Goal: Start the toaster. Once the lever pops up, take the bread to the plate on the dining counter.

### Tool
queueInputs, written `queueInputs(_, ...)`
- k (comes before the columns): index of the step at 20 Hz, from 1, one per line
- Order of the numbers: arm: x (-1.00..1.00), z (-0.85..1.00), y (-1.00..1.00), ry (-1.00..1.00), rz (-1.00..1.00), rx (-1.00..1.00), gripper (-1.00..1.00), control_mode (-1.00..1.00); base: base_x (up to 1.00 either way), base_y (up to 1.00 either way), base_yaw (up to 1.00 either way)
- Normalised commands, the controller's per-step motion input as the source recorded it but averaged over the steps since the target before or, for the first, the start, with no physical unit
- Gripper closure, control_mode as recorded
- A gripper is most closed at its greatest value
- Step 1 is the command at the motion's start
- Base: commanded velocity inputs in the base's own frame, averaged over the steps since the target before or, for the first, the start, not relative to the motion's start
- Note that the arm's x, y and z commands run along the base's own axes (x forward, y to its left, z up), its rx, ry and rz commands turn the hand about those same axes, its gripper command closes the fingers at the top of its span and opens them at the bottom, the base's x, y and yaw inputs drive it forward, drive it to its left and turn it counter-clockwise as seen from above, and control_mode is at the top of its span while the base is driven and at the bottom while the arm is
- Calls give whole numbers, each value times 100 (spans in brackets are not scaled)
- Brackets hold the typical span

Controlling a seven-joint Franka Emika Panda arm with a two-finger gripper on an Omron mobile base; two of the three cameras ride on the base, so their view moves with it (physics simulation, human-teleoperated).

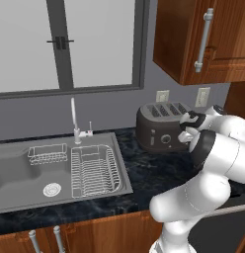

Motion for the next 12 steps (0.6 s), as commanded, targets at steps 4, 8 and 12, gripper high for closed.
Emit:
queueInputs(4,0,14,0,0,0,0,-100,-100,0,0,0)
queueInputs(8,0,24,0,0,0,0,-100,-100,0,0,0)
queueInputs(12,0,31,0,0,0,0,-100,-100,0,0,0)
